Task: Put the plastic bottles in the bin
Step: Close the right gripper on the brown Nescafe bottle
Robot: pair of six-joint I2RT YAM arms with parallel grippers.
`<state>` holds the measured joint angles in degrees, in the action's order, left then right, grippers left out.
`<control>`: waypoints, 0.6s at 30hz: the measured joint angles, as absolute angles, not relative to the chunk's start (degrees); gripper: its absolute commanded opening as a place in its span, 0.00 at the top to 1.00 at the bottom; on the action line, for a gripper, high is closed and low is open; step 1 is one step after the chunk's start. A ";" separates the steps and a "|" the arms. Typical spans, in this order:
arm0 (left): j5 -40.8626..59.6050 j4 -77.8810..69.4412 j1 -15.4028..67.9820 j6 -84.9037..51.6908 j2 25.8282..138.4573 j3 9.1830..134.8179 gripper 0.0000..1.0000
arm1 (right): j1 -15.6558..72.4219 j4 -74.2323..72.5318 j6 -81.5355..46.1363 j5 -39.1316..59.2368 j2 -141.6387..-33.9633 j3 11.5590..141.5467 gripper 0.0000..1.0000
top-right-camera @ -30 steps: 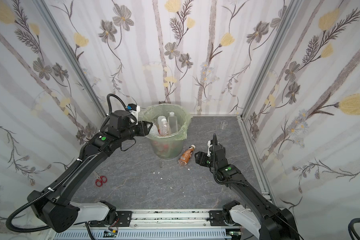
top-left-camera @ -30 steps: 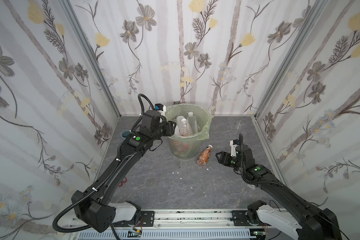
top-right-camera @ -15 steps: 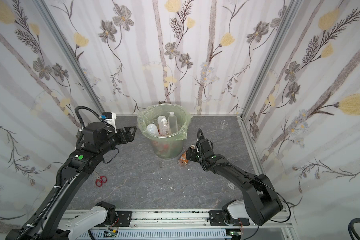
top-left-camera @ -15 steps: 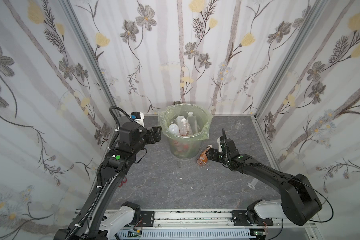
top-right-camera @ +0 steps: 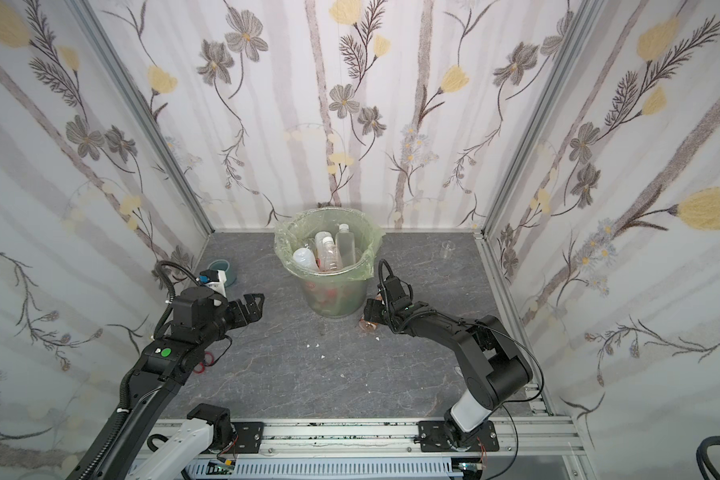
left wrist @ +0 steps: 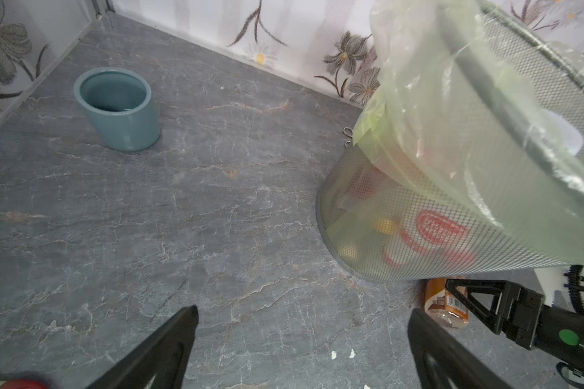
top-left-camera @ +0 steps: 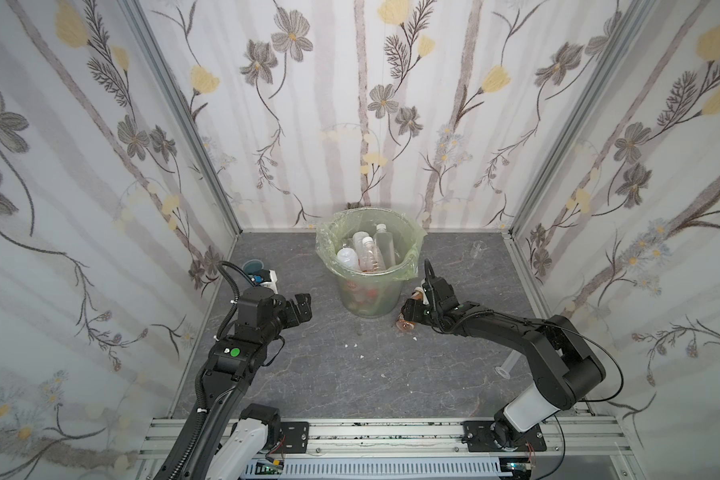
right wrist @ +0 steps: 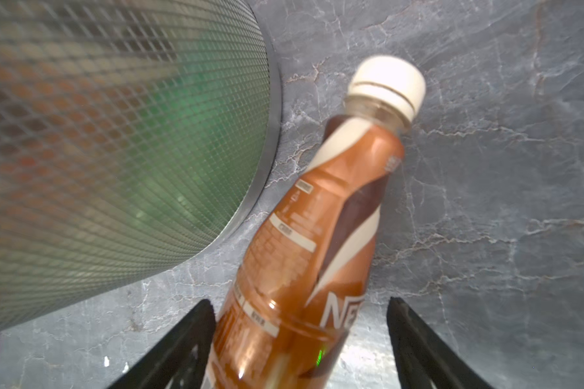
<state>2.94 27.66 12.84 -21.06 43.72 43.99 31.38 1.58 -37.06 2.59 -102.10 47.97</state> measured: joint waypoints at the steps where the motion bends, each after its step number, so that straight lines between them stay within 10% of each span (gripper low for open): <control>1: 2.83 27.66 12.82 -21.06 43.64 43.64 0.00 | 31.40 1.58 -37.06 2.50 -102.48 48.05 0.20; 18: 1.72 23.75 12.75 -21.28 40.47 35.55 0.00 | 31.42 3.18 -34.87 -2.15 -104.97 48.69 0.40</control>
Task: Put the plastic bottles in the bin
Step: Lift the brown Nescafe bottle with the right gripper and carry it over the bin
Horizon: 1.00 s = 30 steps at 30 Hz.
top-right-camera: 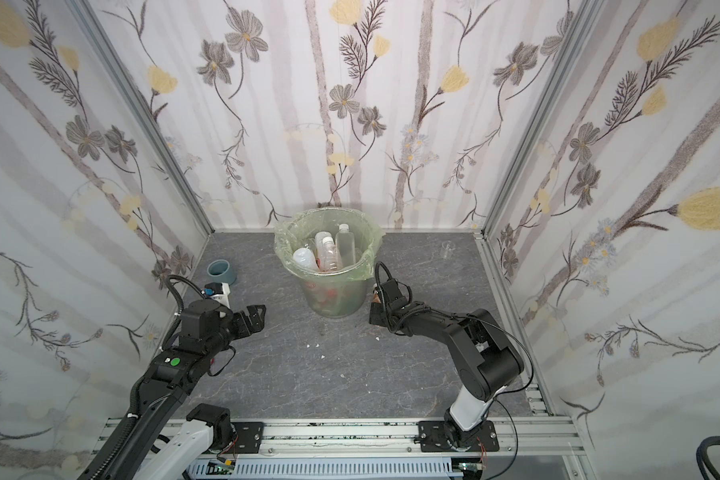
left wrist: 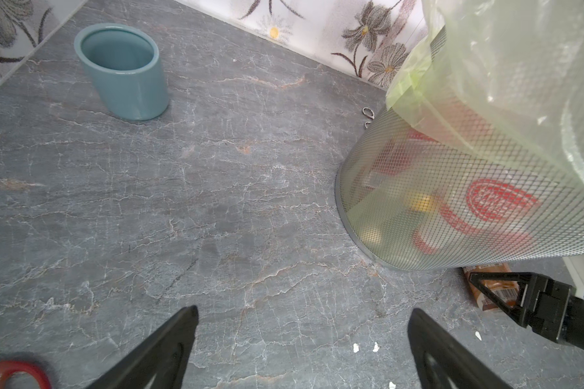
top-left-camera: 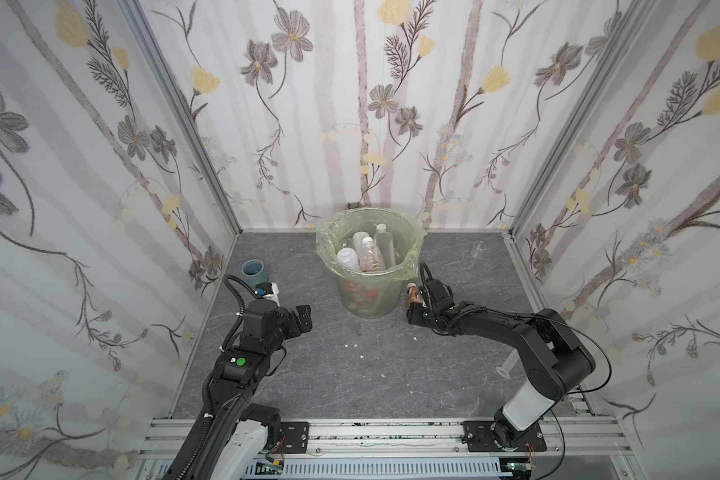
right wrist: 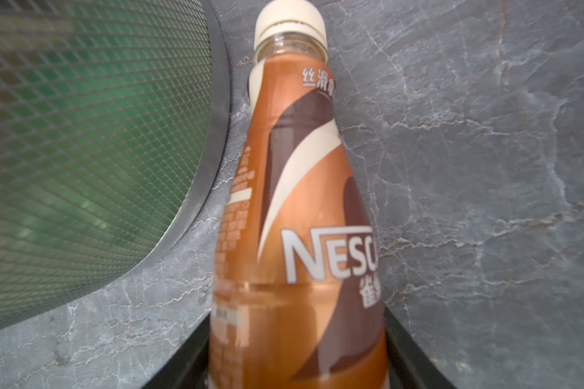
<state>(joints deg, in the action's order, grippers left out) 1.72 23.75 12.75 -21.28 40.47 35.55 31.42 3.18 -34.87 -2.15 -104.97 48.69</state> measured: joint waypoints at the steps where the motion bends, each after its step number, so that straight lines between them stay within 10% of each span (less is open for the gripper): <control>1: 1.69 23.68 12.75 -21.26 40.38 35.53 0.00 | 31.38 3.46 -34.74 -2.39 -104.49 48.69 0.41; 30: 1.52 21.30 12.64 -21.34 38.98 34.37 0.00 | 28.34 27.92 -11.97 -9.13 -86.46 89.01 0.46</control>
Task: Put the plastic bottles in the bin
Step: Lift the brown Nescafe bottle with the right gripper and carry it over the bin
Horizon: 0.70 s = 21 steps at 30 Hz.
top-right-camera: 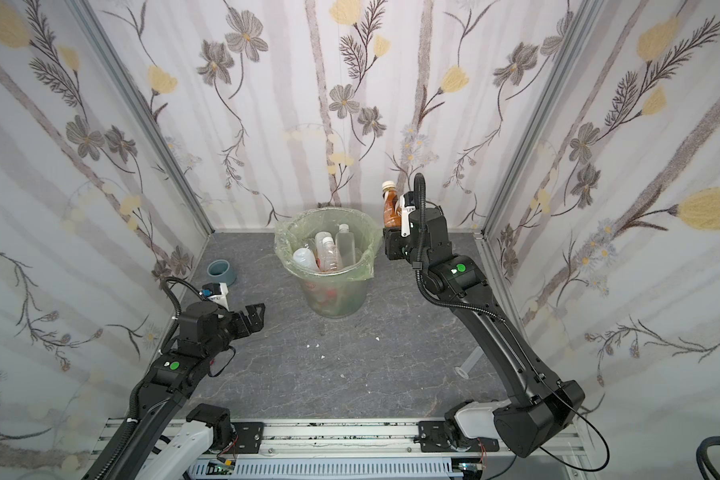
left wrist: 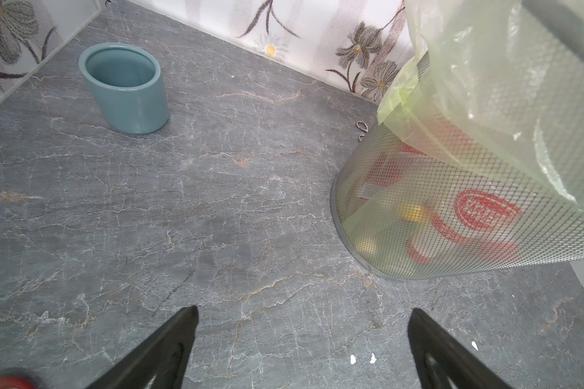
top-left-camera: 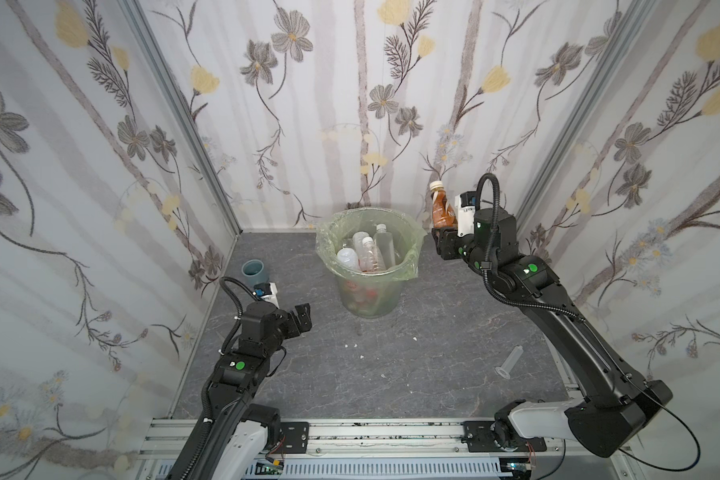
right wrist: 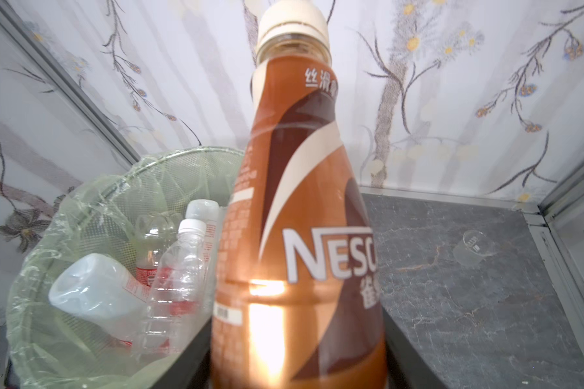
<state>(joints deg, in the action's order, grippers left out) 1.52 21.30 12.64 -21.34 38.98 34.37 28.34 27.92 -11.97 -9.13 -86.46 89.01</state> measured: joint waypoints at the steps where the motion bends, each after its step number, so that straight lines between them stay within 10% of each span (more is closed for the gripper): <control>1: 1.52 21.30 12.64 -21.34 38.98 34.37 0.00 | 28.56 28.60 -11.86 -8.97 -87.05 90.35 0.46; 21: 1.08 21.30 12.64 -21.37 38.59 34.35 0.00 | 37.06 32.25 -12.99 -5.32 -99.53 96.92 0.41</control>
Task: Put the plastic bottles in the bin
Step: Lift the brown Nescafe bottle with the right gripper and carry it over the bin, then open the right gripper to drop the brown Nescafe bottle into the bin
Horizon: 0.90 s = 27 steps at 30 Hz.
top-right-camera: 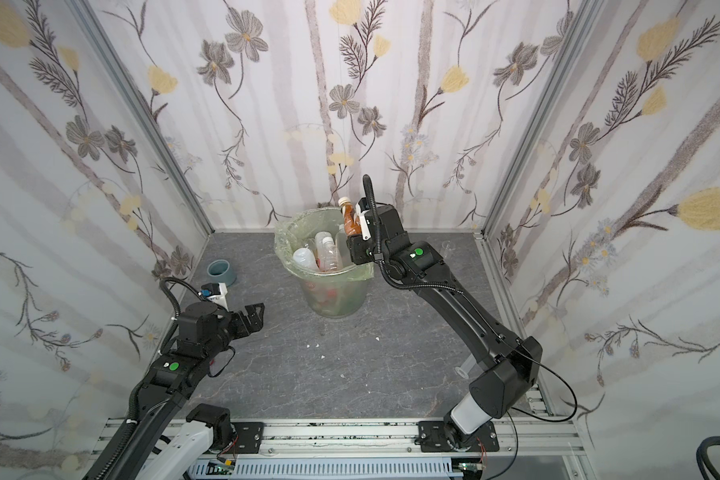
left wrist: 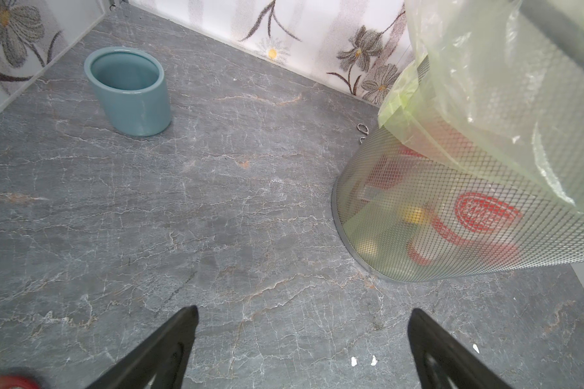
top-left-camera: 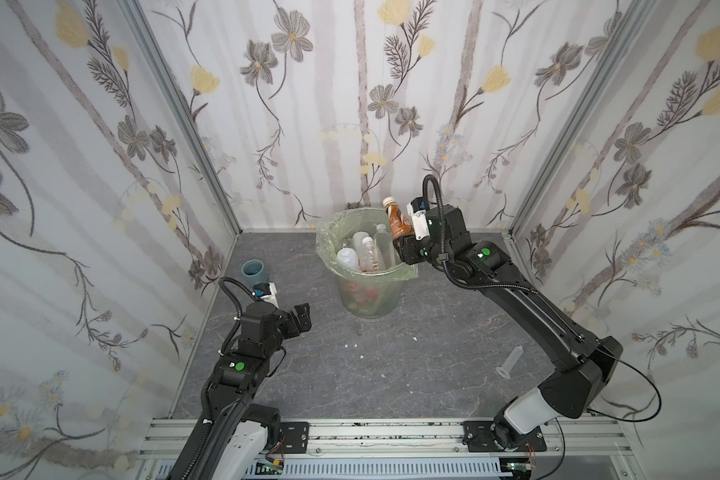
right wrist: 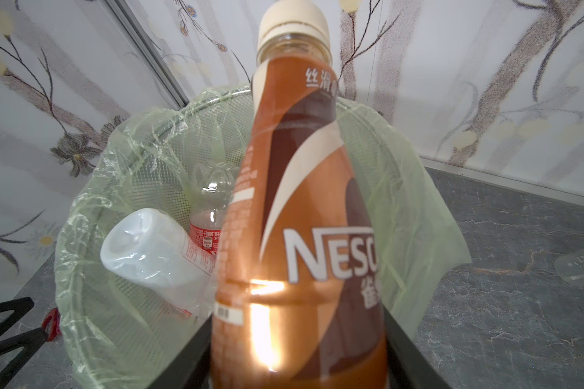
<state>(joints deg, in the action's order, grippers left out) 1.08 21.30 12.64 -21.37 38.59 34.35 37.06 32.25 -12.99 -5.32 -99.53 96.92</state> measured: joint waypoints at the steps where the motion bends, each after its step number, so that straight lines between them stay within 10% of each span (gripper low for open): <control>1: 1.08 21.30 12.64 -21.37 38.59 34.33 0.00 | 37.26 32.25 -13.02 -5.28 -99.81 96.92 0.41; 27: 0.84 21.30 12.64 -21.37 38.50 34.24 0.00 | 37.39 30.50 -15.59 -9.96 -104.42 97.54 0.27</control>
